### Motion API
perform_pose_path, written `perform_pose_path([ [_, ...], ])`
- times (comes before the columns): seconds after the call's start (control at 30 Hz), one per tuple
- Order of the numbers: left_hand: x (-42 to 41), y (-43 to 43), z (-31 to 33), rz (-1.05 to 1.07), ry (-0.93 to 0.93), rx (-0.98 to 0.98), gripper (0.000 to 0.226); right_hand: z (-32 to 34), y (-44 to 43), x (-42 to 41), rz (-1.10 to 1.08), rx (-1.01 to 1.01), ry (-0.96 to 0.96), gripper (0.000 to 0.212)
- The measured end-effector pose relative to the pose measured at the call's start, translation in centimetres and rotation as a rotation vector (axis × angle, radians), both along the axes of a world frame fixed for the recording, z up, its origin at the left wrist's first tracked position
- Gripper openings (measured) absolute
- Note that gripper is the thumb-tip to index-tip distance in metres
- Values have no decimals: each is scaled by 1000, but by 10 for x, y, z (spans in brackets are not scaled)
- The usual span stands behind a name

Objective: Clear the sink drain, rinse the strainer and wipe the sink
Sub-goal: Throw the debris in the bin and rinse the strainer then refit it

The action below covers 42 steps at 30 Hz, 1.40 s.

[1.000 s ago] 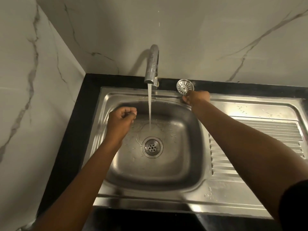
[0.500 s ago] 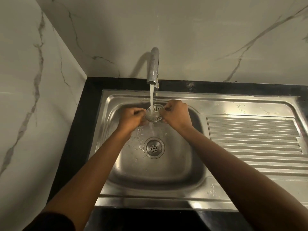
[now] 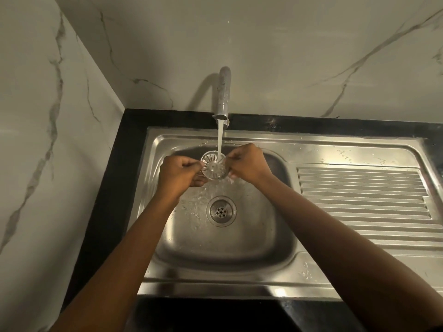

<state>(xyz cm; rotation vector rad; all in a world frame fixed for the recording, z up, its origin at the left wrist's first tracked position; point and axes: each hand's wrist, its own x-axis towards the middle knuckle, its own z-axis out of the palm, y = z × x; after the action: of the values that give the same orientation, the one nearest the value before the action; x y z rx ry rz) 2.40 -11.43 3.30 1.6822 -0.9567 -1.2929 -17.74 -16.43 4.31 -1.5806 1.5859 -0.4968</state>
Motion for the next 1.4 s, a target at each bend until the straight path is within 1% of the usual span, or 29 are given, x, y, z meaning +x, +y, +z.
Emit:
perform_pose_path([
  [0.1, 7, 7, 3, 10, -71, -55, 6, 1, -2, 9, 29, 1, -43, 19],
  [0.23, 12, 15, 0, 30, -124, -83, 9, 9, -5, 17, 59, -59, -30, 7],
  [0.3, 12, 17, -4, 47, -108, -63, 6, 14, -6, 17, 91, -118, 25, 7],
  [0.37, 8, 18, -7, 51, -71, -34, 6, 21, -6, 16, 146, -192, 94, 13],
  [0.43, -1, 17, -8, 36, -24, -13, 11, 30, -6, 13, 185, -236, 144, 17],
  [0.5, -12, 13, -8, 11, 11, 0, 17, 39, -7, 8, 201, -276, 193, 15],
  [0.6, -28, 3, -8, -35, 31, 19, 18, 52, -10, 1, 170, -318, 229, 16],
  [0.83, -42, -15, 1, -125, -6, -38, 22, 66, -9, -23, 81, -357, 211, 15],
  [0.9, -35, -13, 2, -126, -49, -68, 21, 60, -7, -28, 60, -319, 205, 12],
  [0.97, -25, -9, 4, -119, -143, -118, 21, 51, -3, -30, 43, -235, 158, 9],
  [1.07, -10, 0, 9, -120, -286, -189, 21, 36, 4, -23, 24, -90, 42, 13],
  [1.13, -2, 8, 11, -130, -382, -223, 22, 30, 5, -12, 37, -57, -2, 17],
  [1.2, 5, 15, 12, -126, -452, -238, 25, 26, 3, 0, 57, -85, -14, 16],
  [1.27, 11, 22, 11, -112, -484, -254, 30, 25, 0, 11, 73, -142, -3, 13],
  [1.4, 15, 29, 4, -72, -436, -268, 33, 30, -2, 19, 109, -268, 48, 13],
])
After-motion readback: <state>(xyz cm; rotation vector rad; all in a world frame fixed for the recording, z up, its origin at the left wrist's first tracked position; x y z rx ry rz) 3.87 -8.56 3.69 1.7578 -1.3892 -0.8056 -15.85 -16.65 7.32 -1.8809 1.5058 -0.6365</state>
